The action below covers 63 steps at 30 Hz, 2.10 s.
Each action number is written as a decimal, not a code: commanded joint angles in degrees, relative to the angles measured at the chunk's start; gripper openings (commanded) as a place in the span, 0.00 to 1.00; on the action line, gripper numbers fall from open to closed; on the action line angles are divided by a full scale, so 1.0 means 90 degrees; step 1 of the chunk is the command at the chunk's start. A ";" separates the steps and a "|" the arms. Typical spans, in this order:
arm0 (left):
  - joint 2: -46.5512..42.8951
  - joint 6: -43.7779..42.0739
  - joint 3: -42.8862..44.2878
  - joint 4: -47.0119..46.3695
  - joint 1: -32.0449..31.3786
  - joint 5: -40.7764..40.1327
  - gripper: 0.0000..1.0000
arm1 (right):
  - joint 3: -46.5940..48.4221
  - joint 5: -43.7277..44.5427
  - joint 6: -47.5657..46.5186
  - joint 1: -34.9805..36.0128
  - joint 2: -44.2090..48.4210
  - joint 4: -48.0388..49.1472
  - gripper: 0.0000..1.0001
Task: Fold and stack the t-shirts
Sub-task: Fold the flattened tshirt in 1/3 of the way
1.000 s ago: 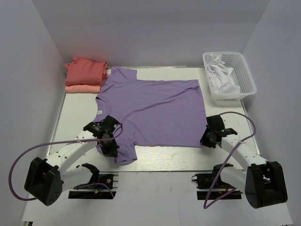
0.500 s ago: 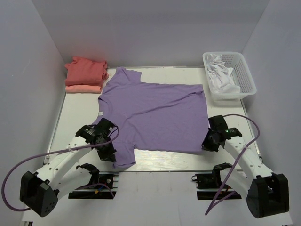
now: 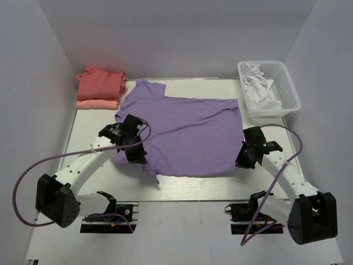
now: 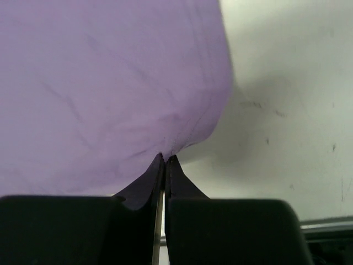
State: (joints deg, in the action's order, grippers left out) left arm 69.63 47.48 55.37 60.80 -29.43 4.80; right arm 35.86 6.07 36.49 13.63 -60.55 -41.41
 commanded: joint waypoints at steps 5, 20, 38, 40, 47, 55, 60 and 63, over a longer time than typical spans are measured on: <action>0.1129 -0.0383 0.1237 -0.0535 0.0155 -0.0863 0.00 | 0.1133 0.0361 -0.0509 0.0009 -0.0673 0.0460 0.00; 0.2059 -0.1018 0.2607 -0.1539 0.1151 -0.1392 0.00 | 0.2539 0.1192 -0.0792 -0.0078 -0.1952 0.0451 0.00; 0.2741 -0.1983 0.3065 -0.2750 0.1853 -0.1764 0.00 | 0.3828 0.0947 -0.1252 -0.0508 -0.3544 0.0128 0.00; 0.3004 -0.2199 0.3124 -0.3092 0.1854 -0.1569 0.00 | 0.3926 0.0918 -0.1300 -0.0528 -0.3613 0.0235 0.00; 0.4010 -0.2727 0.3876 -0.3219 0.1971 -0.1363 0.16 | 0.4307 0.0928 -0.1701 -0.0586 -0.4257 0.0898 0.25; 0.5455 -0.3011 0.5906 -0.2617 0.2098 -0.1450 1.00 | 0.4777 0.0470 -0.2228 -0.0508 -0.4425 0.0957 0.45; 0.5108 -0.2874 0.5755 -0.2273 0.2157 -0.1334 1.00 | 0.4064 -0.0516 -0.2316 -0.0431 -0.3556 0.1563 0.90; 0.4164 -0.2874 0.4586 -0.2487 0.2157 -0.1334 1.00 | 0.3606 -0.0918 -0.2345 -0.0401 -0.3165 0.1690 0.90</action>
State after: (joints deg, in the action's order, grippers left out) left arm 117.69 21.30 103.94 36.75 -10.11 -7.75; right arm 71.02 3.88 16.73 9.47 -92.38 -29.67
